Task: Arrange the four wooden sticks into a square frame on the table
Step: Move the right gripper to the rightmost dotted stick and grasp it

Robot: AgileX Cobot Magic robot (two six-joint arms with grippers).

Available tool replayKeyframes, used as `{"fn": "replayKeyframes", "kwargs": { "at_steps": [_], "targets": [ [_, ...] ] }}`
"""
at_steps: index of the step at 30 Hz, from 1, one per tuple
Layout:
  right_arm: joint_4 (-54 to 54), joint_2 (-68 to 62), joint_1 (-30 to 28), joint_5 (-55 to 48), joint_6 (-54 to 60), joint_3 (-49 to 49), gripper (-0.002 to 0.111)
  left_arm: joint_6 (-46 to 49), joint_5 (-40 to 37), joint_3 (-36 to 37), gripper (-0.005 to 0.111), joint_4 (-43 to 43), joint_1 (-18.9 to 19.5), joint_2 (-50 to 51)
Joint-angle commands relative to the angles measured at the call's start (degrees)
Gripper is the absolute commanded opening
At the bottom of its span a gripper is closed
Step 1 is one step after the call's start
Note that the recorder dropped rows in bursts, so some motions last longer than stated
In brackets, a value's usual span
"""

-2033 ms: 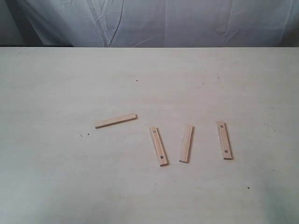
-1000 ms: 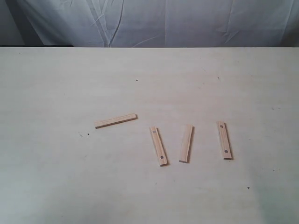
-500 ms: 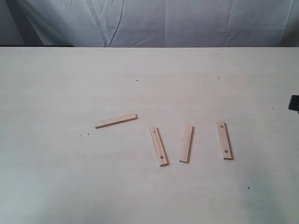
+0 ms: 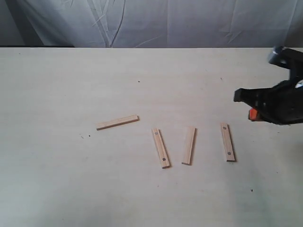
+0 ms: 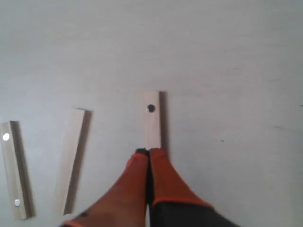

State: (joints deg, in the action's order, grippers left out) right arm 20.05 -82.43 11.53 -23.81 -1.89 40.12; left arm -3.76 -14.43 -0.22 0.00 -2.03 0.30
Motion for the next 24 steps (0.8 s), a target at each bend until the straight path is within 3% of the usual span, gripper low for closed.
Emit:
{"fn": "replayKeyframes", "kwargs": {
  "at_steps": [1, 9, 14, 24],
  "targets": [
    [-0.74, -8.34, 4.70, -3.57, -0.50, 6.08, 0.000, -0.13, 0.73, 0.22, 0.000, 0.00, 0.20, -0.30],
    [-11.99, -20.02, 7.37, -13.76, -11.55, 15.15, 0.037, -0.13, 0.73, 0.22, 0.000, 0.00, 0.20, -0.30],
    [-17.30, -22.43, 7.93, -13.59, -18.48, 15.67, 0.037, -0.13, 0.73, 0.22, 0.000, 0.00, 0.20, -0.30],
    [-19.19, -25.47, 7.93, -11.19, -19.73, 15.67, 0.037, -0.13, 0.72, 0.22, 0.000, 1.07, 0.20, -0.30]
  ]
}}
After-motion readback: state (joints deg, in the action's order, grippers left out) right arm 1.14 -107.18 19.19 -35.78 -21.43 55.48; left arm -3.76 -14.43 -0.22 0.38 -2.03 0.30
